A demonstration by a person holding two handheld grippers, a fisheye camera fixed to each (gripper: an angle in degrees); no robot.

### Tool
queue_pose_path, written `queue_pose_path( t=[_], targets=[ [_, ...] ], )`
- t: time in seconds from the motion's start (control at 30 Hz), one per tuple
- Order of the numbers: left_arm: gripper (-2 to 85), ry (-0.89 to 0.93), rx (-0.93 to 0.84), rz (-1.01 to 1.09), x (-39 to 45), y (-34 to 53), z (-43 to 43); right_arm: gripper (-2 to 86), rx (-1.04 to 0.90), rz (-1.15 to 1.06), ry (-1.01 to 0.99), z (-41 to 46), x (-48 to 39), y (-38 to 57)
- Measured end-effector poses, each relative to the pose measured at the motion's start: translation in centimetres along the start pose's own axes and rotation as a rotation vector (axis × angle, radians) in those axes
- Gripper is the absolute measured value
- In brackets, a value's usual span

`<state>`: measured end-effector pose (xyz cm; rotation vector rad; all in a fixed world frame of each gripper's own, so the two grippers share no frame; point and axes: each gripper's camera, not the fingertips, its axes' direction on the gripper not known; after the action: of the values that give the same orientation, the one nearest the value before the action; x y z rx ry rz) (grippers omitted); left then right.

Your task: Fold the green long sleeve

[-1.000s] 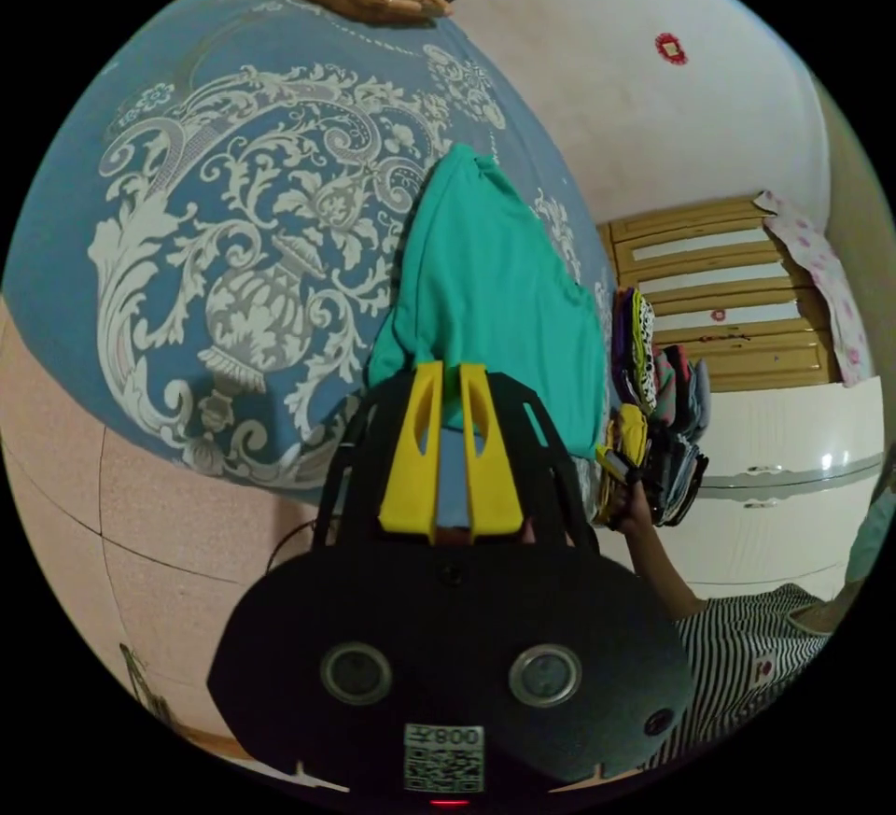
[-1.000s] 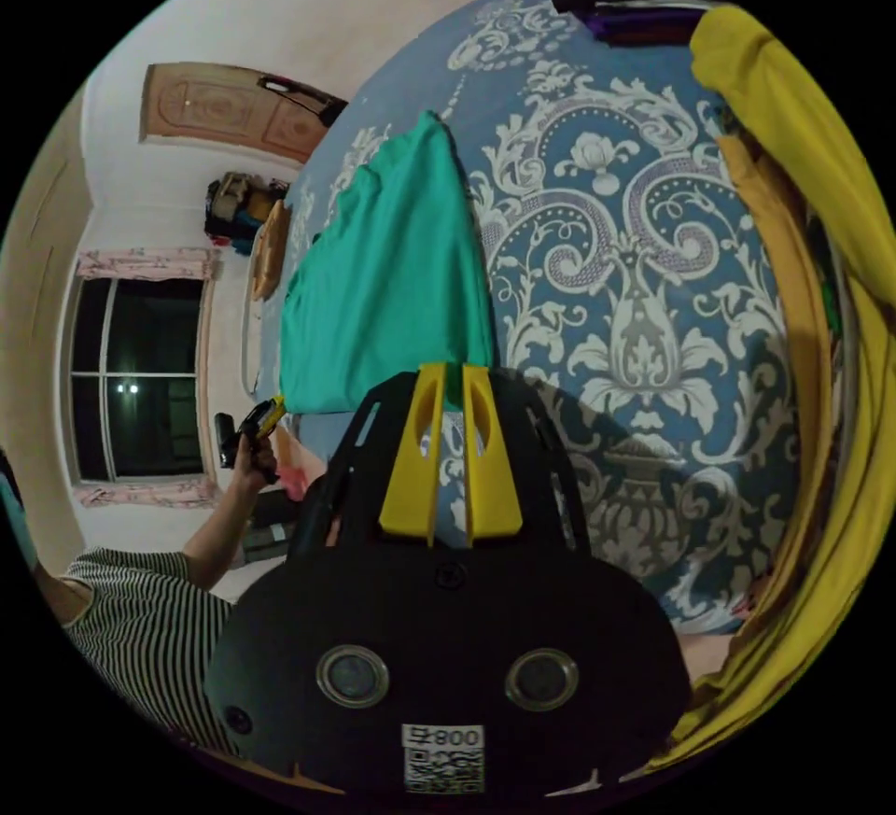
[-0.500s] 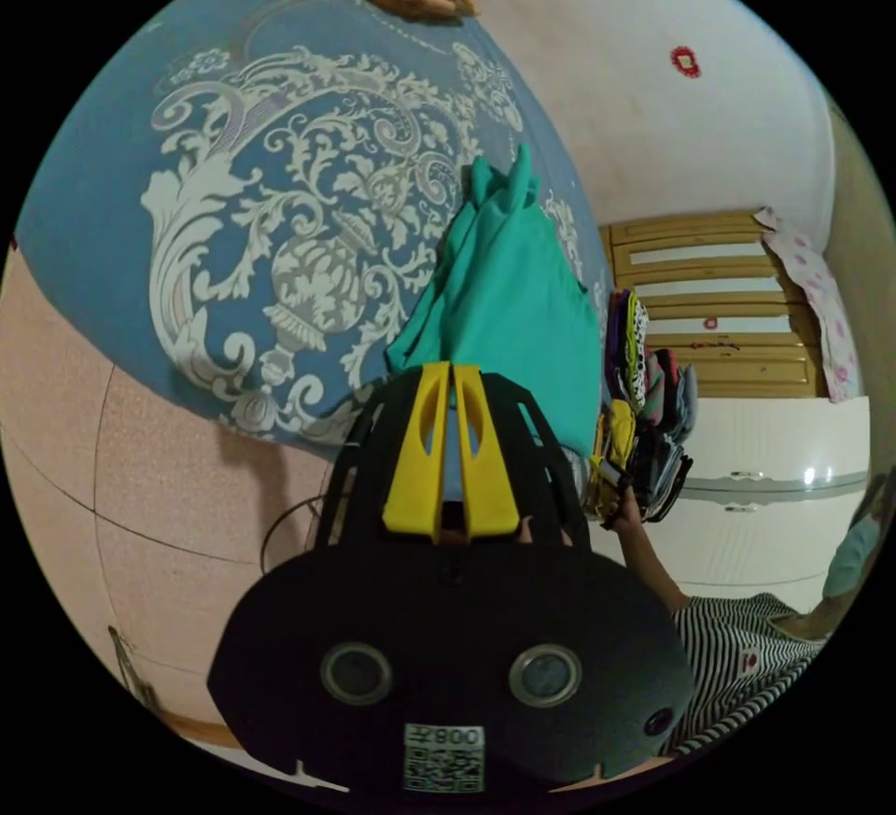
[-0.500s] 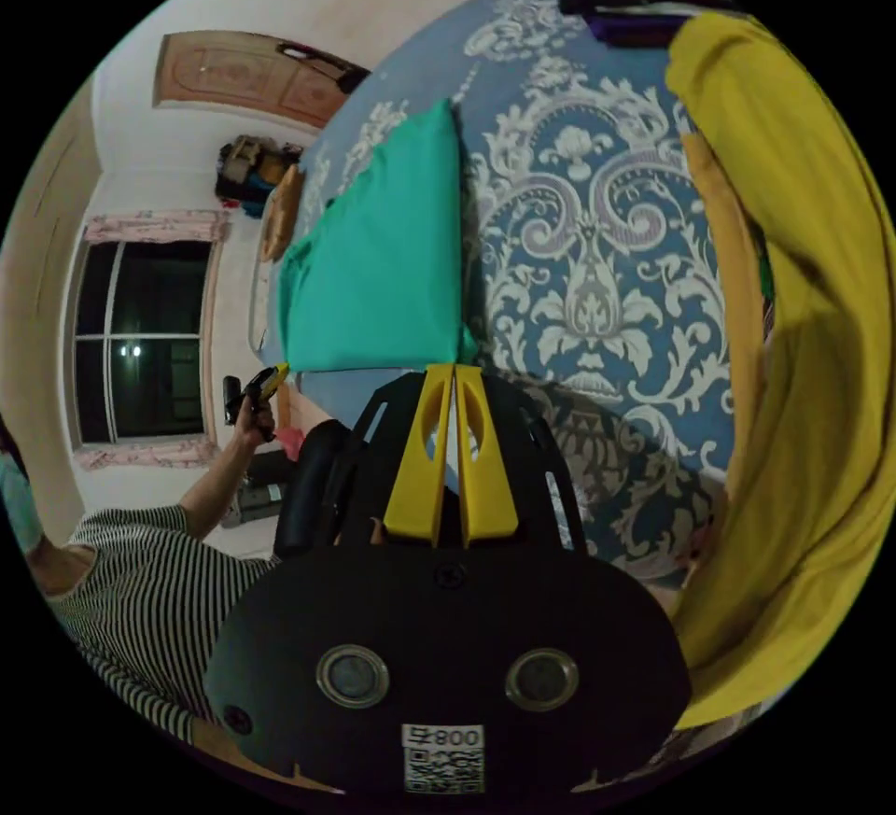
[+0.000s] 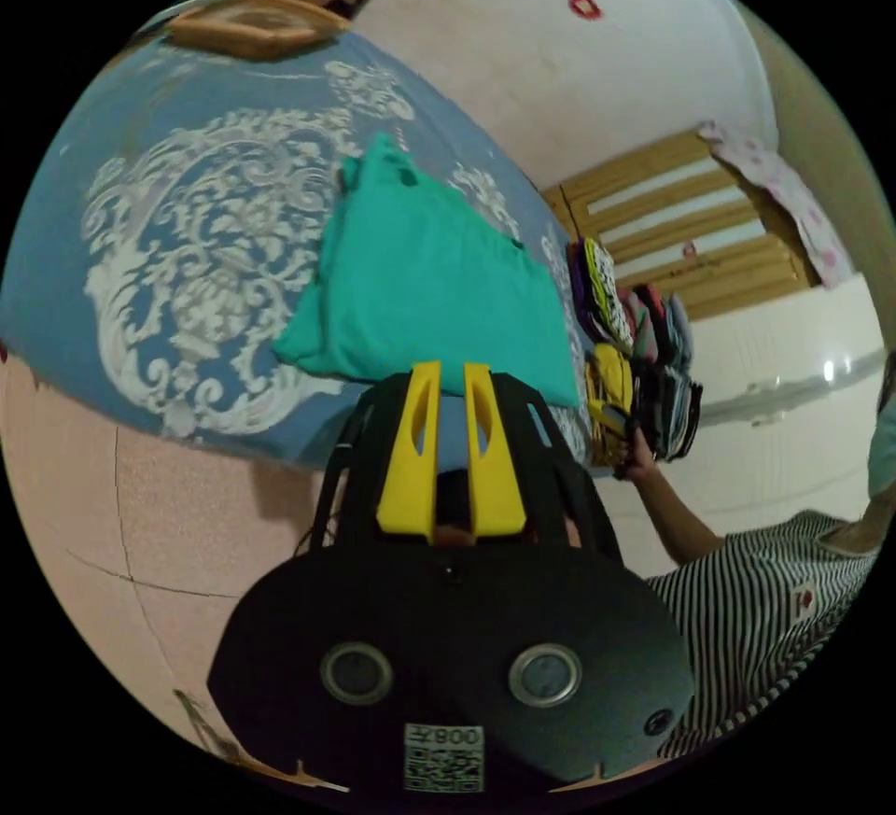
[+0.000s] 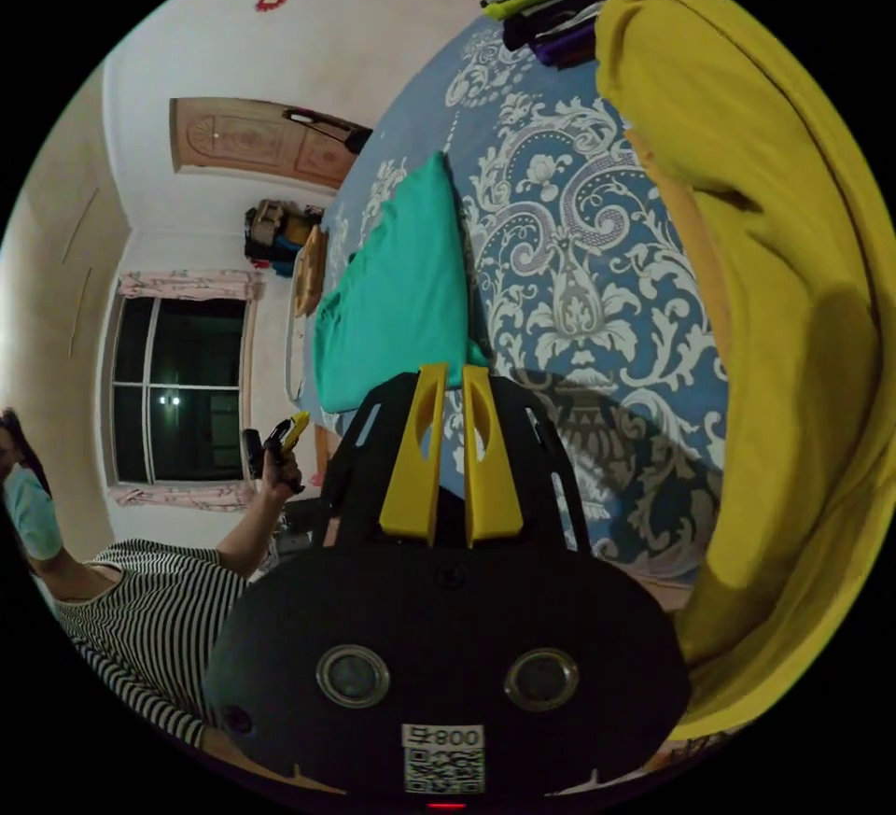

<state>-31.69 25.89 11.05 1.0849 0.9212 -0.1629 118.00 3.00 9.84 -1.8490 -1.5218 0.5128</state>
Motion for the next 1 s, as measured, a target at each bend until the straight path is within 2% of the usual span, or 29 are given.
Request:
queue_pose_path(
  t=[0.23, 0.4, 0.5, 0.67, 0.73, 0.87, 1.0],
  targets=[
    [7.7, 0.006, -0.292, 0.462, 10.9, 1.4, 17.9, 1.6, -0.129, -0.004, 0.009, 3.2, 1.4, -1.9],
    [10.4, -0.033, -0.384, 0.710, 17.5, 3.6, 29.5, 0.6, -0.107, -0.022, -0.030, 2.7, 1.6, -2.6],
    [12.0, -0.104, -0.426, 0.854, 20.7, 5.2, 36.0, 0.4, -0.099, -0.039, -0.059, 2.3, 1.5, -3.3],
    [12.9, -0.334, -0.477, 1.065, 24.0, 7.9, 46.9, 0.4, -0.107, -0.050, -0.080, 2.3, 1.5, -4.5],
    [11.8, -0.399, -0.507, 1.118, 24.3, 8.9, 50.2, 0.4, -0.110, -0.048, -0.080, 2.6, 1.6, -5.1],
    [4.2, -0.576, -0.501, 1.145, 23.5, 10.0, 56.0, 0.4, -0.132, -0.045, -0.075, 3.1, 1.7, -6.0],
    [2.3, -0.439, -0.482, 0.988, 22.0, 8.2, 57.7, 0.4, -0.107, -0.052, -0.031, 2.9, 1.6, -6.9]
  ],
)
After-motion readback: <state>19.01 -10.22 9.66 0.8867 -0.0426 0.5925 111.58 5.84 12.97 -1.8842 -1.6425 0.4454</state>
